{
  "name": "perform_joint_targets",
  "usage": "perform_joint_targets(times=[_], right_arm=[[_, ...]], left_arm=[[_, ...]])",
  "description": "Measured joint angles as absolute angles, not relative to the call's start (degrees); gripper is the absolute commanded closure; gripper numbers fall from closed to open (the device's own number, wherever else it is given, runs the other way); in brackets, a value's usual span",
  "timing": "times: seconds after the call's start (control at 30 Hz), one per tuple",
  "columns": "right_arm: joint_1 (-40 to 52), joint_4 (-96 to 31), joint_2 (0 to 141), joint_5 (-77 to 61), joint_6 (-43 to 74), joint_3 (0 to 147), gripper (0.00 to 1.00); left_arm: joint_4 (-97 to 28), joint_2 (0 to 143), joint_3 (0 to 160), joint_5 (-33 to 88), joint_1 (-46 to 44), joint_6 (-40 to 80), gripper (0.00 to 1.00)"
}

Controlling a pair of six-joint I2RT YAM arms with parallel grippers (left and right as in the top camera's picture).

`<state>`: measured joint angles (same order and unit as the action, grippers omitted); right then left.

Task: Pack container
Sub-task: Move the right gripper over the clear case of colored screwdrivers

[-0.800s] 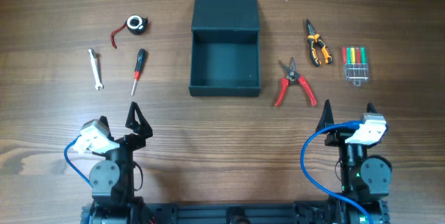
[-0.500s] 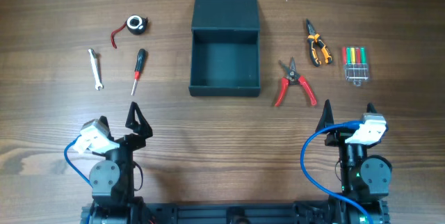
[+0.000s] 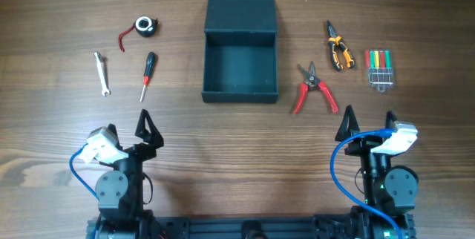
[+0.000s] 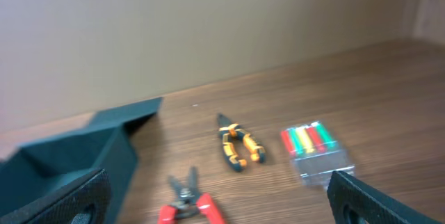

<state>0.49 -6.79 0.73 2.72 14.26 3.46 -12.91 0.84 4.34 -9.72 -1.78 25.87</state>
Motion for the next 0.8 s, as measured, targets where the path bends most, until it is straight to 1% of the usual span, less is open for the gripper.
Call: perform_joint_targets(times=[0.1,0.2,0.33,0.37,0.5,0.57,0.67,0.8], right_arm=[[0.49,-6.92,3.01,1.28,16.97,3.9,0.0],[0.49,-7.42,11.49,1.06,18.17,8.05,0.0],[0.34,-8.99,29.47,1.52,17.45,22.46,0.0],[-0.36,-11.03,37.34,1.48,16.67,30.33,0.0],[-3.49,-24.82,55.31,-1.78,16.01,51.79,0.0],[-5.3,-31.38,64.27,-3.68,15.51,63.18,0.0],[-6.9,-36.16,71.55,-4.51,13.26,73.45,0.0],[-8.34,-36.45,73.34,-4.93,7.79,77.3,0.0]], left_arm=[[-17.39,1.52,5.89,-8.51,-1.78,26.39,0.0],[-21.3,7.86,12.23,-9.3,-1.78,26.7,0.0],[-22.33,23.59,26.26,-10.46,-1.78,26.28,0.01],[-23.49,28.27,30.65,-10.92,-1.78,25.43,0.0],[-32.69,46.33,48.42,-12.62,-1.69,21.54,0.0],[-35.27,55.2,55.86,-12.67,-0.95,20.4,0.0],[-37.8,63.44,61.17,-12.53,1.26,19.77,0.0],[-38.0,70.54,63.22,-10.41,5.04,19.53,0.0]])
